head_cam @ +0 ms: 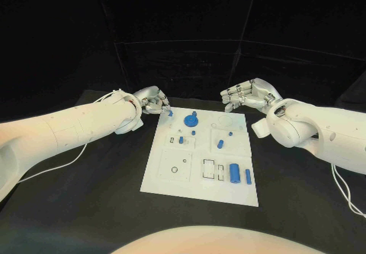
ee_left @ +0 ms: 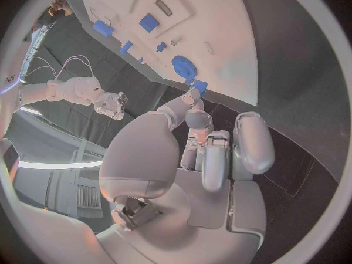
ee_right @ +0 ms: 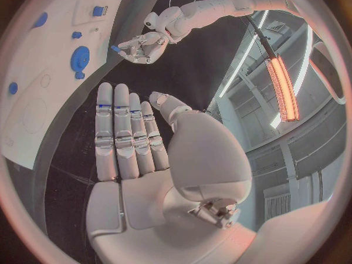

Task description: Assemble the parts on the task board

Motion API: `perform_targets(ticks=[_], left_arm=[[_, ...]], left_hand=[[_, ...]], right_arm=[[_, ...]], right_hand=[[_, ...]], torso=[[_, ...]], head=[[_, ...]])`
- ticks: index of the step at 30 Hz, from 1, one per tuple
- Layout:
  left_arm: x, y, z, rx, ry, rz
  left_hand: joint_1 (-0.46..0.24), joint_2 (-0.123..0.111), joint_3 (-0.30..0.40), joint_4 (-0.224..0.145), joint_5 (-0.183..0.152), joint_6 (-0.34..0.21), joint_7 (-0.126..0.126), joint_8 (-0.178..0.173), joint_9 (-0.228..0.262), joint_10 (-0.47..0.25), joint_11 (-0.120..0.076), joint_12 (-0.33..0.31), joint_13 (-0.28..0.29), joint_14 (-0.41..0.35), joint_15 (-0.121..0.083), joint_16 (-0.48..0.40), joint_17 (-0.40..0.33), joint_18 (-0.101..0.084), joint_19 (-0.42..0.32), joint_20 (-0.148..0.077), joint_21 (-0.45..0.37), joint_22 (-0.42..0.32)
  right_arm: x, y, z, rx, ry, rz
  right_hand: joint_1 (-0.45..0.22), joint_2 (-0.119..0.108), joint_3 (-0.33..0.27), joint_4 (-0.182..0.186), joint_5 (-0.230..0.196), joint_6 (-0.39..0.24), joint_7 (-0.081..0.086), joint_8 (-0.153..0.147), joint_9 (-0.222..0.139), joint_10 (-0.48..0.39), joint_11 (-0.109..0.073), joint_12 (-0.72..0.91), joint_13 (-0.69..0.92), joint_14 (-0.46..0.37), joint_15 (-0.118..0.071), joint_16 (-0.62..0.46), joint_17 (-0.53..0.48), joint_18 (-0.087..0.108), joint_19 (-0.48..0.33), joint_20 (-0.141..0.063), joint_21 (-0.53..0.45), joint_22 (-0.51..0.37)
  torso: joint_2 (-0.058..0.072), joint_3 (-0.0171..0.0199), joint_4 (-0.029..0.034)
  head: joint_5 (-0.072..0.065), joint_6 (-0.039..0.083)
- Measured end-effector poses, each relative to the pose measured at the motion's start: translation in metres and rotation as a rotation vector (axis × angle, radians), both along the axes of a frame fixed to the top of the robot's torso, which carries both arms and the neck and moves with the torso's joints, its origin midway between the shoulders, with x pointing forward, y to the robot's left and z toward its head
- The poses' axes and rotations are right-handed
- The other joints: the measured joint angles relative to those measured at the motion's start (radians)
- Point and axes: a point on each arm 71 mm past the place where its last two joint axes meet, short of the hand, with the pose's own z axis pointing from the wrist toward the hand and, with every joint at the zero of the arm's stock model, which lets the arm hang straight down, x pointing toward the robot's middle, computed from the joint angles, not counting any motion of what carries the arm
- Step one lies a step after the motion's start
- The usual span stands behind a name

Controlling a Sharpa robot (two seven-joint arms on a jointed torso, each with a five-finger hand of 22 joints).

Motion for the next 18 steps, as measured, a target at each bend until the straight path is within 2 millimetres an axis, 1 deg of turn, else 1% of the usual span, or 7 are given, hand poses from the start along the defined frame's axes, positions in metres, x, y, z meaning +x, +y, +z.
perform_targets(ticks=[6, 7, 8, 18], left_arm=[[-0.005, -0.002, -0.007, 0.022, -0.029, -0.028], [-0.005, -0.003, -0.008, 0.025, -0.031, -0.031], [-0.006, -0.003, -0.009, 0.028, -0.032, -0.035], [-0.011, -0.002, -0.016, 0.066, -0.034, -0.059]], left_hand=[[0.0, 0.0, 0.008, 0.0, 0.0, 0.003, -0.003, 0.0, 0.001, 0.0, 0.0, 0.0, 0.0, 0.001, -0.001, 0.0, 0.0, 0.0, 0.0, 0.0, 0.0, 0.0], [0.0, 0.0, 0.013, 0.004, 0.0, 0.009, -0.009, 0.003, 0.067, 0.0, 0.0, 0.0, 0.0, 0.001, -0.001, 0.0, 0.0, 0.0, 0.0, 0.0, 0.0, 0.0], [0.0, 0.0, 0.013, 0.004, 0.0, 0.009, -0.009, 0.003, 0.103, 0.0, 0.0, 0.0, 0.0, 0.001, -0.001, 0.0, 0.0, 0.0, 0.0, 0.0, 0.0, 0.001], [0.0, 0.0, 0.013, 0.004, 0.0, 0.009, -0.009, 0.001, 0.11, 0.0, 0.0, 0.0, 0.001, 0.001, -0.001, 0.0, 0.0, 0.0, 0.0, 0.0, 0.0, 0.001]], right_arm=[[0.0, 0.0, 0.0, 0.0, 0.0, 0.0], [0.0, 0.0, 0.0, 0.0, 0.0, 0.0], [0.0, 0.0, 0.0, 0.0, 0.0, 0.0], [0.0, -0.001, 0.0, 0.0, 0.0, -0.001]], right_hand=[[0.0, 0.0, 0.0, 0.0, 0.0, 0.0, 0.0, 0.0, 0.0, 0.0, 0.0, 0.0, 0.0, 0.0, 0.0, 0.0, 0.0, 0.0, 0.0, 0.0, 0.0, 0.0], [0.0, 0.0, 0.0, 0.0, 0.0, 0.0, 0.0, 0.0, 0.0, 0.0, 0.0, 0.0, 0.0, 0.0, 0.0, 0.0, 0.0, 0.0, 0.0, 0.0, 0.0, 0.0], [0.0, 0.0, 0.0, 0.0, 0.0, 0.0, 0.0, 0.0, 0.0, 0.0, 0.0, 0.0, 0.0, 0.0, 0.0, 0.0, 0.0, 0.0, 0.0, 0.0, 0.0, 0.0], [0.0, 0.0, 0.0, 0.0, 0.0, 0.0, 0.0, 0.0, 0.0, 0.0, 0.0, 0.0, 0.0, 0.0, 0.0, 0.0, 0.0, 0.0, 0.0, 0.0, -0.004, -0.001]], torso=[[0.0, 0.0, -0.0005], [0.0, 0.0, -0.0006], [0.001, 0.0, -0.0008], [0.001, 0.0002, -0.0009]], head=[[0.0, 0.0], [0.0, 0.0], [0.0, -0.001], [-0.002, -0.003]])
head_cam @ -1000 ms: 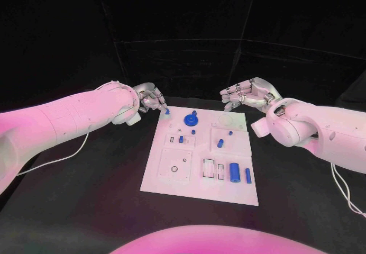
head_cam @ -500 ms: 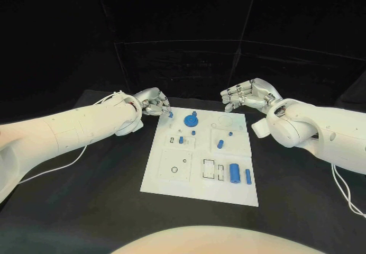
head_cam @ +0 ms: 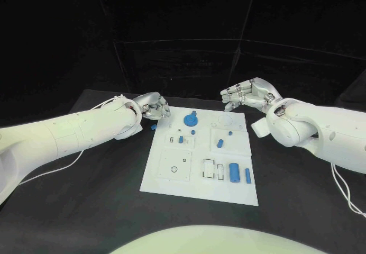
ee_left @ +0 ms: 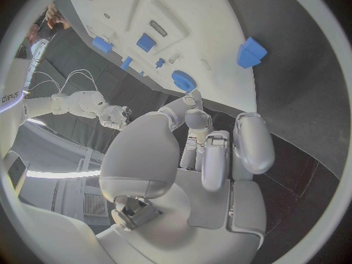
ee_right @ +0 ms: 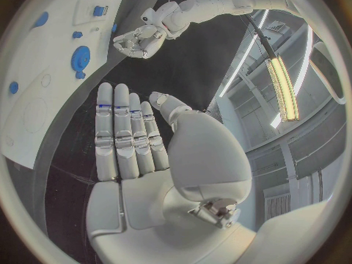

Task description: Assemble the parts on the task board

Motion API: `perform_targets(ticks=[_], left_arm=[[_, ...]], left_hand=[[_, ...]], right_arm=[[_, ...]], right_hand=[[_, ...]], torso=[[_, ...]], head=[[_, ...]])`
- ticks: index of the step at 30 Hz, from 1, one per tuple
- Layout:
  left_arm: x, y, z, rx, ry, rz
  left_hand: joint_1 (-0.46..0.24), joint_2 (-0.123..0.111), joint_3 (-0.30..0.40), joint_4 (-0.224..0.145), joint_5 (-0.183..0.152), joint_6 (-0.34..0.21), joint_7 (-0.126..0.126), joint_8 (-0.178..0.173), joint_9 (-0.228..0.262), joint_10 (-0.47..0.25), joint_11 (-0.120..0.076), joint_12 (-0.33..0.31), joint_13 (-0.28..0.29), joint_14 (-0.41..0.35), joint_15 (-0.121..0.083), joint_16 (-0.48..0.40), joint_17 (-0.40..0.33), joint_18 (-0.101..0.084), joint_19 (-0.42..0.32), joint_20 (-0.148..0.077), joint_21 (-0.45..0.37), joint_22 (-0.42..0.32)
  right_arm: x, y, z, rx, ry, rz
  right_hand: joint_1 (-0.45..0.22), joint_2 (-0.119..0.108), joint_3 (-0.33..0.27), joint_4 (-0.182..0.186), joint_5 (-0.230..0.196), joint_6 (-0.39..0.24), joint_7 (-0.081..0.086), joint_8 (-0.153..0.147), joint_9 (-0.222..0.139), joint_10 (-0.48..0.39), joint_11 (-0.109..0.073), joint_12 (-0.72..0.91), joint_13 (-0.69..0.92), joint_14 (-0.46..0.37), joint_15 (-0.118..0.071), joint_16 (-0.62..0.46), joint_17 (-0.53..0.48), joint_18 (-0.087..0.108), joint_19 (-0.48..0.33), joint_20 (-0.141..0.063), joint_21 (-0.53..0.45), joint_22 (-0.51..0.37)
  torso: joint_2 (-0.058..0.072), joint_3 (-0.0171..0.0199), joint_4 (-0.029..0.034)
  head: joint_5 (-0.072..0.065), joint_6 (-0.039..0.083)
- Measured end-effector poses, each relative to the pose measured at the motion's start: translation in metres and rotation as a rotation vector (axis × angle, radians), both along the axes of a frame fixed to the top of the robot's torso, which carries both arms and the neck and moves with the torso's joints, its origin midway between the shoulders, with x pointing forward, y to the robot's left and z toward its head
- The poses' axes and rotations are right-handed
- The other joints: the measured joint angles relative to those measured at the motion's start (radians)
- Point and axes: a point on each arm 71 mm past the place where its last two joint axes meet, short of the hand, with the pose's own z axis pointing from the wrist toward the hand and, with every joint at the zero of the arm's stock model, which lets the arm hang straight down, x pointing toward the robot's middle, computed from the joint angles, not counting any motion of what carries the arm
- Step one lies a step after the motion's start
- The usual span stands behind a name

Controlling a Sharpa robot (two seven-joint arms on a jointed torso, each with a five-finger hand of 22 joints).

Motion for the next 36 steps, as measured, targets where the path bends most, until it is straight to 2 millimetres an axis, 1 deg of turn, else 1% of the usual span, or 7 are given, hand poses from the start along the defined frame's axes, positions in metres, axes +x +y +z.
perform_targets(ticks=[15, 20, 23, 25, 26, 29, 36], left_arm=[[-0.003, 0.02, -0.001, 0.018, -0.013, 0.017], [-0.004, 0.032, 0.001, 0.004, -0.01, 0.035], [-0.005, 0.04, 0.004, -0.003, -0.004, 0.048], [-0.005, 0.048, 0.006, -0.003, 0.005, 0.058], [-0.005, 0.052, 0.007, -0.001, 0.011, 0.062], [-0.006, 0.062, 0.007, 0.013, 0.032, 0.069], [-0.005, 0.074, 0.004, 0.074, 0.066, 0.06]], left_hand=[[-0.009, -0.009, 0.008, 0.003, 0.0, -0.002, 0.002, 0.003, 0.015, 0.0, 0.0, -0.015, -0.028, 0.0, 0.0, 0.0, 0.0, 0.0, 0.0, 0.0, -0.008, -0.011], [-0.003, -0.015, 0.016, 0.011, 0.0, -0.031, 0.02, -0.017, 0.04, -0.113, 0.014, -0.15, -0.197, 0.0, 0.0, 0.0, 0.0, 0.0, -0.03, 0.008, -0.072, -0.07], [0.007, -0.033, 0.025, 0.002, 0.0, -0.044, 0.033, -0.032, 0.027, -0.174, 0.029, -0.201, -0.234, 0.0, 0.012, -0.024, 0.0, 0.001, -0.063, 0.013, -0.133, -0.127], [0.025, -0.051, 0.042, -0.015, 0.0, -0.069, 0.047, -0.055, 0.01, -0.23, 0.043, -0.239, -0.252, -0.001, 0.027, -0.06, 0.0, 0.024, -0.105, 0.022, -0.208, -0.195], [0.031, -0.057, 0.048, -0.021, 0.0, -0.074, 0.052, -0.064, 0.003, -0.247, 0.048, -0.253, -0.262, -0.002, 0.031, -0.073, 0.0, 0.024, -0.122, 0.027, -0.237, -0.22], [0.049, -0.075, 0.06, -0.033, 0.0, -0.085, 0.052, -0.08, -0.012, -0.276, 0.054, -0.277, -0.278, -0.002, 0.031, -0.117, 0.0, 0.047, -0.178, 0.034, -0.326, -0.299], [0.047, -0.111, 0.026, -0.046, 0.0, -0.11, 0.059, -0.109, -0.035, -0.29, 0.054, -0.284, -0.29, -0.005, 0.034, -0.13, 0.0, 0.047, -0.196, 0.038, -0.357, -0.322]], right_arm=[[0.0, -0.001, 0.0, -0.001, 0.0, -0.002], [0.0, -0.002, 0.0, -0.001, 0.0, -0.003], [0.0, -0.003, 0.0, -0.002, 0.0, -0.005], [0.0, -0.003, 0.0, -0.002, 0.0, -0.006], [0.0, -0.004, 0.0, -0.002, 0.0, -0.007], [0.0, -0.004, 0.0, -0.003, 0.0, -0.008], [0.001, -0.005, 0.0, -0.003, 0.001, -0.009]], right_hand=[[0.0, 0.0, 0.0, 0.0, 0.0, 0.0, 0.0, 0.0, 0.0, 0.0, 0.0, 0.0, -0.001, 0.0, 0.0, 0.0, 0.0, 0.0, 0.0, 0.0, 0.0, 0.0], [0.0, 0.0, 0.0, 0.0, 0.0, 0.0, 0.0, 0.0, 0.0, 0.0, 0.0, 0.0, -0.001, 0.0, 0.0, 0.0, 0.0, 0.0, 0.0, 0.0, 0.0, 0.0], [0.0, 0.0, 0.0, 0.0, 0.0, 0.0, 0.0, 0.0, 0.0, 0.0, 0.0, 0.0, -0.001, 0.0, 0.0, 0.0, 0.0, 0.0, 0.0, 0.0, 0.0, 0.0], [0.0, 0.0, 0.0, 0.0, 0.0, 0.0, 0.0, 0.0, 0.0, 0.0, 0.0, 0.0, -0.001, 0.0, 0.0, 0.0, 0.0, 0.0, 0.0, 0.0, 0.0, 0.0], [0.0, 0.0, 0.0, 0.0, 0.0, 0.0, 0.0, 0.0, 0.0, 0.0, 0.0, 0.0, -0.001, 0.0, 0.0, 0.0, 0.0, 0.0, 0.0, 0.0, 0.0, 0.0], [0.0, 0.0, 0.0, 0.0, 0.0, 0.0, 0.0, 0.0, 0.0, 0.0, 0.0, 0.0, -0.001, 0.0, 0.0, 0.0, 0.0, 0.0, 0.0, 0.0, 0.0, 0.0], [0.0, 0.0, 0.0, 0.0, 0.0, 0.0, 0.0, 0.0, 0.0, 0.0, 0.0, 0.0, -0.001, 0.0, 0.0, 0.0, 0.0, 0.0, 0.0, 0.0, 0.0, 0.0]], torso=[[0.0, 0.0001, -0.0003], [0.0, 0.0003, 0.0001], [0.0, 0.0004, 0.0001], [0.0, 0.0006, 0.0001], [0.0, 0.0006, 0.0001], [-0.001, 0.0006, 0.0001], [-0.001, 0.0006, 0.0012]], head=[[-0.001, -0.002], [-0.001, -0.002], [0.0, -0.001], [0.001, -0.001], [0.001, -0.001], [0.001, 0.0], [0.005, 0.0]])
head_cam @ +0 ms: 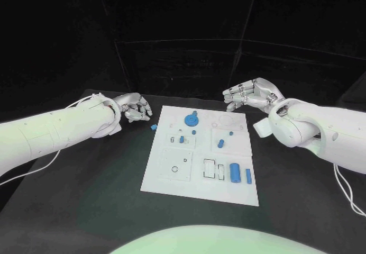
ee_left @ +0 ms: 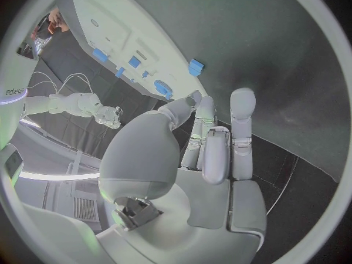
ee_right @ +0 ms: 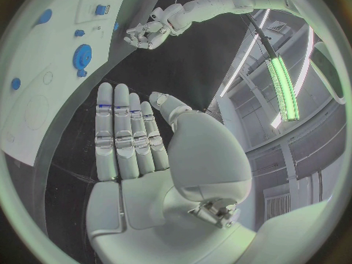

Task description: Assemble the parts on the task board

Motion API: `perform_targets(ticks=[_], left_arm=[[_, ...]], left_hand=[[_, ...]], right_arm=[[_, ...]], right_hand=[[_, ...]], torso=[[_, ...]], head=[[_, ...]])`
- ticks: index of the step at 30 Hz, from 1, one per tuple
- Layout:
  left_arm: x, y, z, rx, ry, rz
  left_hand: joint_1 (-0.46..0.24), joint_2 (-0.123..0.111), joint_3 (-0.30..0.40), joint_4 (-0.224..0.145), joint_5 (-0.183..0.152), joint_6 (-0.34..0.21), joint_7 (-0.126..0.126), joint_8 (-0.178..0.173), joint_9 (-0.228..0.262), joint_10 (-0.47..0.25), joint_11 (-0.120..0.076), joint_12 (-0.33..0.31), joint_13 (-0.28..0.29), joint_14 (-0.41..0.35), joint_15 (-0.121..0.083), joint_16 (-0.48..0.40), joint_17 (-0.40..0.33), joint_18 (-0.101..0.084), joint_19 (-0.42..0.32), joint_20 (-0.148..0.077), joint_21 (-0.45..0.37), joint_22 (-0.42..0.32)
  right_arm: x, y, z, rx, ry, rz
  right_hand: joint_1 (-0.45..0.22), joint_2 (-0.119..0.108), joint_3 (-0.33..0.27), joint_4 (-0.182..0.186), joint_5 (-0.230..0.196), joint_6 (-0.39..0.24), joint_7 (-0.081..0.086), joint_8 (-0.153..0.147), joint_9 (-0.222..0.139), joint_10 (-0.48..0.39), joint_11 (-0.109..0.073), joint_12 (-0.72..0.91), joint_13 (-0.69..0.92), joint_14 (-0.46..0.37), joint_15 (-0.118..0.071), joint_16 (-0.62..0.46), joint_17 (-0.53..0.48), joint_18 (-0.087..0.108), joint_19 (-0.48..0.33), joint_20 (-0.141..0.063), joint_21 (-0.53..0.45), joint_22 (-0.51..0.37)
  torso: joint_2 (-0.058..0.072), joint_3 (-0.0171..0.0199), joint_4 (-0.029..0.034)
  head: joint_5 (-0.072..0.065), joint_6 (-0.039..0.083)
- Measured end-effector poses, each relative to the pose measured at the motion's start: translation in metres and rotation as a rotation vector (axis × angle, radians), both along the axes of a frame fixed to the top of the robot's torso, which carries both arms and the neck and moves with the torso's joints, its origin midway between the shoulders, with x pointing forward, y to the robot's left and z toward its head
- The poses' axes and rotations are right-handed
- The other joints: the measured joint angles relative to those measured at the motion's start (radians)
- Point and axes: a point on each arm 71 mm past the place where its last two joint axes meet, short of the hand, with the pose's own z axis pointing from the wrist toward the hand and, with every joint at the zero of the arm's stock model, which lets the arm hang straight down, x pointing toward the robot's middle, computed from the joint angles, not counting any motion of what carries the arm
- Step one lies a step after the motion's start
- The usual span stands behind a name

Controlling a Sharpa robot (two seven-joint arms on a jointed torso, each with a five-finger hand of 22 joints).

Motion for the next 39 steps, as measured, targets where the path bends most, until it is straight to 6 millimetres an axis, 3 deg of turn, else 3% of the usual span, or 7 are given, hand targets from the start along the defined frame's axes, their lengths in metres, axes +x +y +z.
perform_targets(ticks=[12, 16, 26, 32, 39], left_arm=[[0.006, -0.012, -0.005, 0.054, 0.021, -0.047], [0.007, -0.016, -0.006, 0.059, 0.023, -0.06], [0.009, -0.022, -0.008, 0.067, 0.038, -0.076], [0.009, -0.024, -0.009, 0.075, 0.055, -0.082], [0.009, -0.023, -0.012, 0.091, 0.082, -0.086]], left_hand=[[0.005, -0.005, -0.082, 0.012, 0.0, 0.011, -0.011, -0.036, -0.044, 0.026, -0.018, 0.067, 0.027, 0.0, 0.0, 0.04, 0.0, 0.0, 0.02, -0.004, 0.044, 0.052], [0.015, 0.005, -0.119, 0.021, 0.0, 0.025, -0.023, -0.056, -0.066, 0.031, -0.023, 0.133, 0.064, 0.004, -0.004, 0.055, 0.0, 0.0, 0.037, -0.01, 0.07, 0.077], [0.031, 0.022, -0.17, 0.027, 0.0, 0.06, -0.027, -0.09, -0.109, 0.036, -0.033, 0.274, 0.169, 0.004, -0.011, 0.067, 0.0, 0.0, 0.055, -0.019, 0.097, 0.112], [0.043, 0.033, -0.181, 0.021, 0.0, 0.071, -0.026, -0.105, -0.12, 0.049, -0.033, 0.314, 0.215, 0.004, -0.011, 0.071, 0.0, 0.0, 0.059, -0.016, 0.101, 0.117], [0.048, 0.038, -0.181, 0.021, 0.0, 0.072, -0.025, -0.109, -0.126, 0.051, -0.032, 0.318, 0.22, 0.004, -0.011, 0.071, 0.0, 0.0, 0.059, -0.016, 0.101, 0.117]], right_arm=[[0.0, 0.002, 0.0, 0.0, 0.0, 0.002], [0.001, 0.002, 0.0, 0.001, 0.001, 0.003], [0.001, 0.003, 0.0, 0.001, 0.001, 0.005], [0.001, 0.004, 0.0, 0.001, 0.001, 0.006], [0.001, 0.004, -0.001, 0.001, 0.001, 0.007]], right_hand=[[0.0, 0.0, 0.0, 0.0, 0.0, 0.0, 0.0, 0.0, 0.0, 0.0, 0.0, 0.0, 0.0, 0.0, 0.0, 0.0, 0.0, 0.0, 0.0, 0.0, 0.0, 0.0], [0.0, 0.0, 0.0, 0.0, 0.0, 0.0, 0.0, 0.0, 0.0, 0.0, 0.0, 0.0, 0.0, 0.0, 0.0, 0.0, 0.0, 0.0, 0.0, 0.0, 0.0, 0.0], [0.0, 0.0, 0.0, 0.0, 0.0, 0.0, 0.0, 0.0, 0.0, 0.0, 0.0, 0.0, 0.0, 0.0, 0.0, 0.0, -0.001, 0.0, 0.003, -0.001, 0.0, -0.001], [0.0, 0.0, 0.0, 0.0, 0.0, 0.0, 0.0, 0.0, 0.0, 0.0, 0.0, 0.0, -0.001, 0.0, 0.0, 0.0, -0.001, 0.0, 0.007, 0.0, 0.0, -0.002], [0.0, 0.0, 0.003, 0.003, 0.0, 0.0, 0.0, 0.0, 0.0, 0.0, 0.0, 0.0, -0.001, 0.0, 0.0, 0.0, -0.001, 0.0, 0.007, 0.0, 0.0, -0.003]], torso=[[0.001, -0.0009, -0.0029], [0.001, -0.0006, -0.0029], [0.001, -0.0001, -0.0024], [0.001, -0.0001, -0.0024], [0.001, -0.0004, -0.0024]], head=[[0.006, 0.0], [0.006, 0.0], [0.004, -0.002], [0.004, -0.003], [0.002, -0.005]])
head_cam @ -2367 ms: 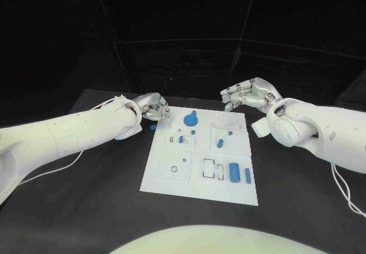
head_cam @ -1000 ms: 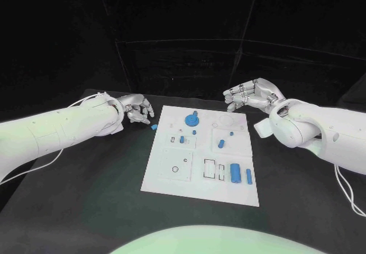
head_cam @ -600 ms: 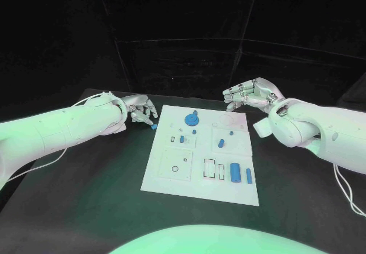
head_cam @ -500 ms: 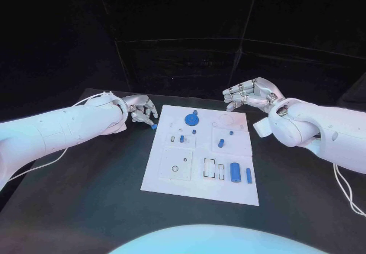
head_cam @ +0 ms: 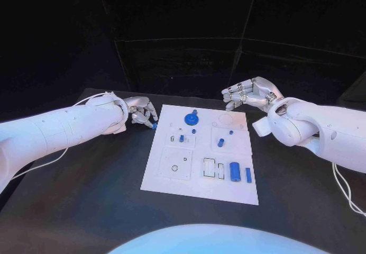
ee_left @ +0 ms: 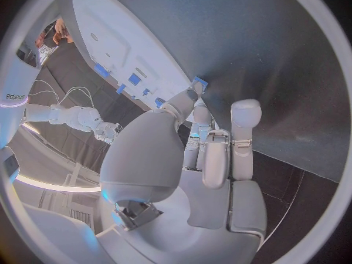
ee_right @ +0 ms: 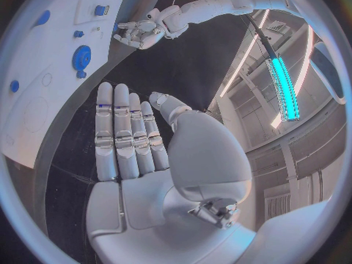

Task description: Assemble the parts on the task board

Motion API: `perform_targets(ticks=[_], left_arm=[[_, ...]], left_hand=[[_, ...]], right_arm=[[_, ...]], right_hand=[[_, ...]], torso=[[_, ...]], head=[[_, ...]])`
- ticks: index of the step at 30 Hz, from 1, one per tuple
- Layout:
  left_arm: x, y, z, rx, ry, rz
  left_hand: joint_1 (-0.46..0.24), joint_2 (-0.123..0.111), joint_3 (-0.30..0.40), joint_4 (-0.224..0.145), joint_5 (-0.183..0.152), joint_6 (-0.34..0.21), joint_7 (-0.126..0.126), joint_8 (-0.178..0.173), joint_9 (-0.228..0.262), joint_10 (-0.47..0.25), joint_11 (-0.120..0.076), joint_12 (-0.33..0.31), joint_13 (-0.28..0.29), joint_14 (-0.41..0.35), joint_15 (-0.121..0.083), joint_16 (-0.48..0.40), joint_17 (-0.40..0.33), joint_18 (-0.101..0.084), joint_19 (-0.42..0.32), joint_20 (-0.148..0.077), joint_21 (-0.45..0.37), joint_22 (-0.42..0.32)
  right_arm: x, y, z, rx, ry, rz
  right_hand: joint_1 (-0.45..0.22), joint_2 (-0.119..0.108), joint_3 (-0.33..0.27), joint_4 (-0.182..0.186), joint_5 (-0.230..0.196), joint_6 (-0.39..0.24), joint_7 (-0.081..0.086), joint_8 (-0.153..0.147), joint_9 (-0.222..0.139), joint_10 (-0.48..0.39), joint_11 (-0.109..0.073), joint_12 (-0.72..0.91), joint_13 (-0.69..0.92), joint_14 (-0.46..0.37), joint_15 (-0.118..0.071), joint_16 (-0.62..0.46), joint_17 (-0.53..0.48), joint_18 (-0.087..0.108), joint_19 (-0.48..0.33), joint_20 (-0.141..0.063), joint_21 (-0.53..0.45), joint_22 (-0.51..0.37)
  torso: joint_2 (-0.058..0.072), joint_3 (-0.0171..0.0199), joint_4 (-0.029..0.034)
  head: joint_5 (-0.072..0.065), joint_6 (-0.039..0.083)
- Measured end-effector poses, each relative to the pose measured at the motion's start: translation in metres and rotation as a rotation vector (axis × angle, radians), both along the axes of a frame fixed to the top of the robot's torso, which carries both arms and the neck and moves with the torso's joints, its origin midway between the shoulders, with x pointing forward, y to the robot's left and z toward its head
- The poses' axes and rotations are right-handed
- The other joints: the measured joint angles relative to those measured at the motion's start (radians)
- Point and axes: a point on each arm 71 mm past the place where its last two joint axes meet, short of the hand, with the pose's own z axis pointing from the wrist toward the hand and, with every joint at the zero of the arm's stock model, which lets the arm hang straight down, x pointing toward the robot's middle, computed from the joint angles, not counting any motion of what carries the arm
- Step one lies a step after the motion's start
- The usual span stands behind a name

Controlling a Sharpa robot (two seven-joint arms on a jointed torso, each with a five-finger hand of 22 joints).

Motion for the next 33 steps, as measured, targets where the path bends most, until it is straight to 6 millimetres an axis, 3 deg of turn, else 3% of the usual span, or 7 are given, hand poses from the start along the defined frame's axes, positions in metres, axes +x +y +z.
perform_targets(ticks=[33], left_arm=[[-0.0011, -0.0022, -0.006, 0.037, 0.044, -0.014]], left_hand=[[0.007, 0.001, -0.017, -0.011, 0.0, -0.004, 0.003, -0.029, -0.024, -0.012, 0.003, 0.015, 0.011, 0.0, 0.0, 0.004, 0.0, 0.0, 0.0, 0.0, 0.005, 0.013]], right_arm=[[0.0003, 0.0006, -0.0003, 0.0, 0.001, 0.003]], right_hand=[[0.004, 0.004, 0.005, 0.0, 0.0, 0.0, 0.0, 0.0, 0.0, 0.0, 0.0, 0.0, -0.001, 0.0, 0.0, 0.0, -0.001, 0.0, 0.0, 0.0, -0.004, -0.001]], torso=[[-0.001, 0.0001, 0.0011]], head=[[-0.003, -0.004]])
